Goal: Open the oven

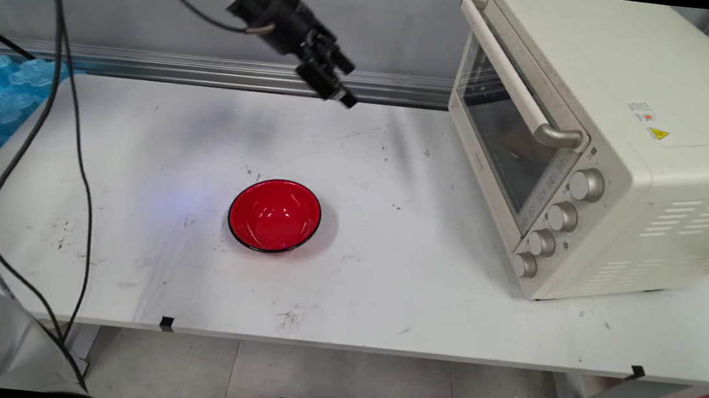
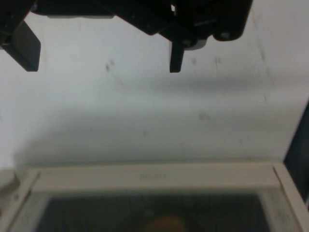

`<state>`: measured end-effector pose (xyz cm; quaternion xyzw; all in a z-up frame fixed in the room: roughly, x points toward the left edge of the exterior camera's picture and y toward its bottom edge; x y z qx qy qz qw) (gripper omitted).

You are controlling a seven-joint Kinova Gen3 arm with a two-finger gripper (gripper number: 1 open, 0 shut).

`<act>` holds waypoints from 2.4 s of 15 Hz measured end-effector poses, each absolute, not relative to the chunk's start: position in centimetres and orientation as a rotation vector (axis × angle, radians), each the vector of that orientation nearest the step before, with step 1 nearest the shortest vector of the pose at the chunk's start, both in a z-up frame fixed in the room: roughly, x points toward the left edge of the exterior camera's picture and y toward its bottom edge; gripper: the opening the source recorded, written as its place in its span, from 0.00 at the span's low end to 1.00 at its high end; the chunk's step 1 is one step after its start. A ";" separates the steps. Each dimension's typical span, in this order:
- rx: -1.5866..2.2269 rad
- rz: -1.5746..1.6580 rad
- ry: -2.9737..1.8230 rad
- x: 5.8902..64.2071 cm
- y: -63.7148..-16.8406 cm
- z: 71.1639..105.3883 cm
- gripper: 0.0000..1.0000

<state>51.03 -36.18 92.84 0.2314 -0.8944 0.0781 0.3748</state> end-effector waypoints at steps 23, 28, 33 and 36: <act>0.550 0.285 -2.048 40.1 -44.4 97.9 0.00; 0.544 0.267 -2.031 37.9 -45.4 97.0 0.00; 0.544 0.255 -2.021 36.4 -46.2 96.0 0.00; 0.547 0.248 -2.020 35.7 -46.6 95.3 0.00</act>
